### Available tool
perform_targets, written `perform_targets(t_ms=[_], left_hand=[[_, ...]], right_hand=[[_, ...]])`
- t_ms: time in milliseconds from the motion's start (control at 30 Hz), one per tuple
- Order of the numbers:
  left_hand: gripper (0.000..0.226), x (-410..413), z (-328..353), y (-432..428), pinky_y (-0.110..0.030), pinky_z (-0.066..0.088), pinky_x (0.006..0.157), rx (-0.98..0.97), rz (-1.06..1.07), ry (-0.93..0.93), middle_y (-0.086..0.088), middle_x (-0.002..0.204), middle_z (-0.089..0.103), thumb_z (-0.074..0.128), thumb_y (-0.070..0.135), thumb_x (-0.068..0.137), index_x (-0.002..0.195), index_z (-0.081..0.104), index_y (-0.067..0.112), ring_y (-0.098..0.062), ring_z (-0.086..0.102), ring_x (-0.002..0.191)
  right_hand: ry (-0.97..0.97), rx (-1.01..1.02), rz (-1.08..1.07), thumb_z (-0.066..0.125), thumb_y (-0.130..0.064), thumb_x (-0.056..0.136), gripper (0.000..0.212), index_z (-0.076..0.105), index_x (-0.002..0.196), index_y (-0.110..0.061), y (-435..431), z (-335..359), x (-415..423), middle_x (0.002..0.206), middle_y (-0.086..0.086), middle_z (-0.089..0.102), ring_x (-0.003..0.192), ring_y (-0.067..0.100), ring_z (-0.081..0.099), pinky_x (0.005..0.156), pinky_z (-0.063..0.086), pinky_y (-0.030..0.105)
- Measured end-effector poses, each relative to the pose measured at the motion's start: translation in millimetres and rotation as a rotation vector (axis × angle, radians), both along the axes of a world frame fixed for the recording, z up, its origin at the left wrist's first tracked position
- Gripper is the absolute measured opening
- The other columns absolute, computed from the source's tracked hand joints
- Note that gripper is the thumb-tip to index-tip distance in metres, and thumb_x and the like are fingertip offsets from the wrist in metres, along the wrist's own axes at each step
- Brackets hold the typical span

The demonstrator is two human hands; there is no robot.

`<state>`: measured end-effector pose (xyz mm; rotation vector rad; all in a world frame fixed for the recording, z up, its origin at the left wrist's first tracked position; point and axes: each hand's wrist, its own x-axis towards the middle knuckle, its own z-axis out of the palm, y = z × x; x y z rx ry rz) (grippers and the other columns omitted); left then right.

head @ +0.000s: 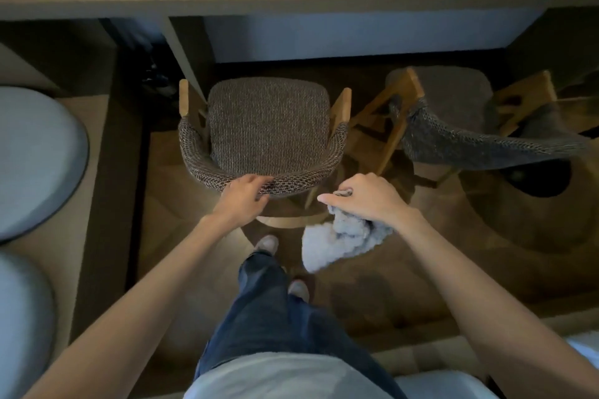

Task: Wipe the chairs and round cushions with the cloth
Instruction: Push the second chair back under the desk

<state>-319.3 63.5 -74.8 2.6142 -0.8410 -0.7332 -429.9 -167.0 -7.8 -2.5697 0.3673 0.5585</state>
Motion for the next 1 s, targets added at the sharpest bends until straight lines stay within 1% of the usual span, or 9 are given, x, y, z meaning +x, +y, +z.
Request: perform_targets(t_ms=[133,233,300,400,533,600,767,867,1000], left_hand=[[0.057,-7,-16,12,-0.056,0.015,0.116,0.16,0.01,-0.071,-0.007,0.157,0.022,0.043,0.044,0.098,0.15,0.021,0.036,-0.041,0.012,0.144],[0.057,0,-33,16,-0.061,0.004,0.115,0.18,0.023,-0.131,-0.007,0.158,0.017,0.036,0.051,0.097,0.15,0.018,0.039,-0.046,0.0,0.144],[0.059,6,-46,22,-0.067,0.008,0.11,0.148,0.028,-0.212,-0.011,0.153,0.03,0.027,0.061,0.092,0.146,0.033,0.038,-0.051,0.012,0.141],[0.06,8,-65,28,-0.074,0.012,0.101,0.041,0.067,-0.259,-0.014,0.137,0.047,0.023,0.069,0.087,0.131,0.046,0.036,-0.05,0.031,0.132],[0.051,12,-80,26,-0.079,0.013,0.095,-0.024,0.094,-0.324,-0.008,0.123,0.045,0.033,0.065,0.083,0.122,0.049,0.036,-0.037,0.033,0.124],[0.053,17,-84,27,-0.079,0.013,0.095,-0.042,0.103,-0.337,-0.006,0.121,0.042,0.025,0.068,0.086,0.121,0.05,0.036,-0.035,0.032,0.122],[0.046,42,-83,18,-0.08,0.016,0.093,-0.088,0.096,-0.385,-0.008,0.119,0.041,0.033,0.063,0.085,0.122,0.046,0.038,-0.035,0.033,0.117],[0.043,61,-80,0,-0.08,0.011,0.096,-0.096,0.119,-0.377,-0.014,0.119,0.048,0.036,0.057,0.086,0.123,0.045,0.037,-0.036,0.033,0.118],[0.053,90,-71,-34,-0.072,-0.005,0.105,-0.062,0.153,-0.299,-0.013,0.134,0.038,0.034,0.056,0.087,0.135,0.047,0.037,-0.036,0.022,0.131]], right_hand=[[-0.182,-0.06,-0.011,0.049,-0.072,0.083,0.045,0.059,0.106,-0.035,6,-17,3,0.099,-0.011,0.067,0.091,0.013,0.063,0.075,0.05,0.031],[-0.189,-0.013,0.025,0.049,-0.07,0.084,0.056,0.04,0.133,-0.043,17,-46,18,0.117,-0.004,0.049,0.096,0.019,0.061,0.078,0.051,0.035],[-0.182,0.019,0.0,0.052,-0.068,0.084,0.065,0.03,0.14,-0.045,27,-74,23,0.117,0.0,0.037,0.092,0.018,0.056,0.079,0.05,0.036],[-0.22,0.082,-0.081,0.063,-0.06,0.08,0.072,0.032,0.142,-0.04,45,-116,25,0.115,0.0,0.026,0.088,0.016,0.05,0.078,0.05,0.034],[-0.297,0.282,-0.316,0.076,-0.031,0.08,0.053,0.053,0.127,-0.021,46,-134,44,0.113,0.007,0.029,0.089,0.007,0.05,0.085,0.051,0.032],[-0.25,0.299,-0.328,0.074,-0.03,0.082,0.05,0.055,0.127,-0.019,44,-141,52,0.118,0.007,0.034,0.1,0.018,0.049,0.086,0.049,0.037],[-0.403,0.432,-0.459,0.06,-0.015,0.093,0.016,0.061,0.109,-0.011,42,-145,74,0.103,0.0,0.026,0.095,0.02,0.053,0.073,0.054,0.018],[-0.406,0.382,-0.45,0.068,-0.022,0.089,0.037,0.056,0.12,-0.006,27,-139,99,0.104,-0.006,0.028,0.09,0.012,0.052,0.075,0.05,0.028],[-0.529,0.237,-0.519,0.064,-0.017,0.092,0.025,0.05,0.108,-0.003,9,-135,126,0.096,-0.004,0.031,0.087,0.006,0.063,0.067,0.059,0.028]])
